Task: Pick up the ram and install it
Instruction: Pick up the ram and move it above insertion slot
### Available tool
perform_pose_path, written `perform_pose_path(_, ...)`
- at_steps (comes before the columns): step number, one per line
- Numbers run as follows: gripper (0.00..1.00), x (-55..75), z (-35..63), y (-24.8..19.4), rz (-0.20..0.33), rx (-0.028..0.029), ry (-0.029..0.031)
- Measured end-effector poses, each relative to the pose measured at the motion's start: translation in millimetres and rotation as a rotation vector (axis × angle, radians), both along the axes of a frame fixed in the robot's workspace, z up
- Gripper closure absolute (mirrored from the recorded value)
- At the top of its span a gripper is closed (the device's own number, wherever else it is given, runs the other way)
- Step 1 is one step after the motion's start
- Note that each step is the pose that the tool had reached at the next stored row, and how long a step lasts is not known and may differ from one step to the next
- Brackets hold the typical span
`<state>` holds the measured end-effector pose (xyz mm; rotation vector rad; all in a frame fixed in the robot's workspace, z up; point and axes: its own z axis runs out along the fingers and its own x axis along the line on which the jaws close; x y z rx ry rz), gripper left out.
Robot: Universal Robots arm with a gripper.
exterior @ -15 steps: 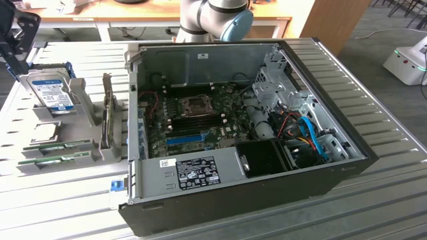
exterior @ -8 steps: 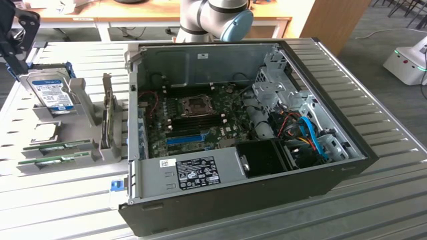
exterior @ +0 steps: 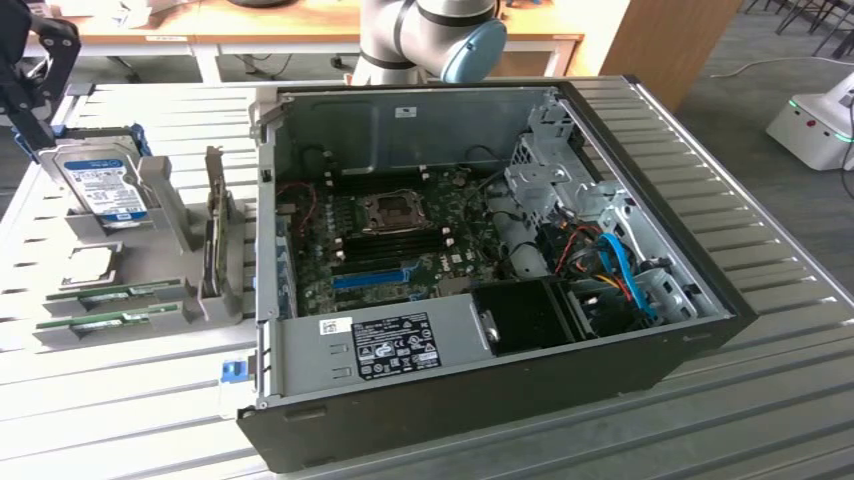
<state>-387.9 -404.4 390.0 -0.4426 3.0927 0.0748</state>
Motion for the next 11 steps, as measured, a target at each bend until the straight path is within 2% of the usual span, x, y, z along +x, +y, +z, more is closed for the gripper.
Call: perform_pose_path(11,0.89,0.0,-0.7,0.0,0.141,0.0,0.0003)
